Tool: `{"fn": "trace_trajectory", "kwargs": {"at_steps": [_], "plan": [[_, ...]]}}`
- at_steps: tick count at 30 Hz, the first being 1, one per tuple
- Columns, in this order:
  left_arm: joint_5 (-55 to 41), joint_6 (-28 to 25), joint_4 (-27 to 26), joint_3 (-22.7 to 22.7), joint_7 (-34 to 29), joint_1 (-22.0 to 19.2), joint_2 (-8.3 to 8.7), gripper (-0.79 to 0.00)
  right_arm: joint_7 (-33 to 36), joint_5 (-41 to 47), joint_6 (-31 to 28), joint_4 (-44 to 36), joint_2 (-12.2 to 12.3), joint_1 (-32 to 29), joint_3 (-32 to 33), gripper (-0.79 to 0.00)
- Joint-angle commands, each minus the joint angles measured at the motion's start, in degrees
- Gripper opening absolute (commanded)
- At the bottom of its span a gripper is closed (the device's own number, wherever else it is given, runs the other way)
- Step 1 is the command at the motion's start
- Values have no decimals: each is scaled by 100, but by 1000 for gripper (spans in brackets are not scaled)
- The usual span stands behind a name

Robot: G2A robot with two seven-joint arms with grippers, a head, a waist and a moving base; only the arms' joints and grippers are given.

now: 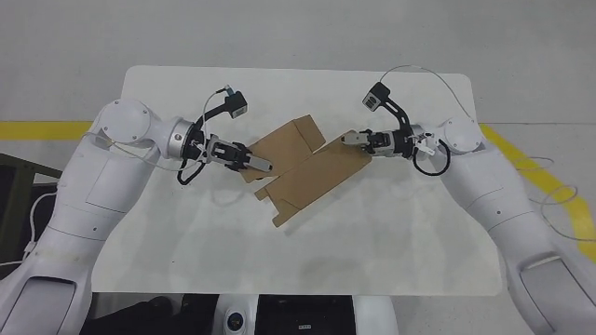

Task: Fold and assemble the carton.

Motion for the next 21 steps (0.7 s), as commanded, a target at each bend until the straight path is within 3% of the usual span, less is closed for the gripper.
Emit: {"fn": "trace_trajectory", "kwargs": {"at_steps": [1,14,15,17,21], "plan": [[16,9,30,28,17,-14,-5,-785,28,-14,29,-62,-7,-14,5,0],[33,22,173,86,40,-69,-12,-785,196,-256,196,-376,12,-70,68,0],[34,22,184,84,42,-73,-11,-785,196,-259,196,-378,11,-72,72,-179],[33,20,199,81,40,-80,-9,-785,199,-275,199,-376,10,-75,76,-397],[31,37,223,76,26,-79,-3,-785,195,-323,196,-359,6,-79,71,-499]]}}
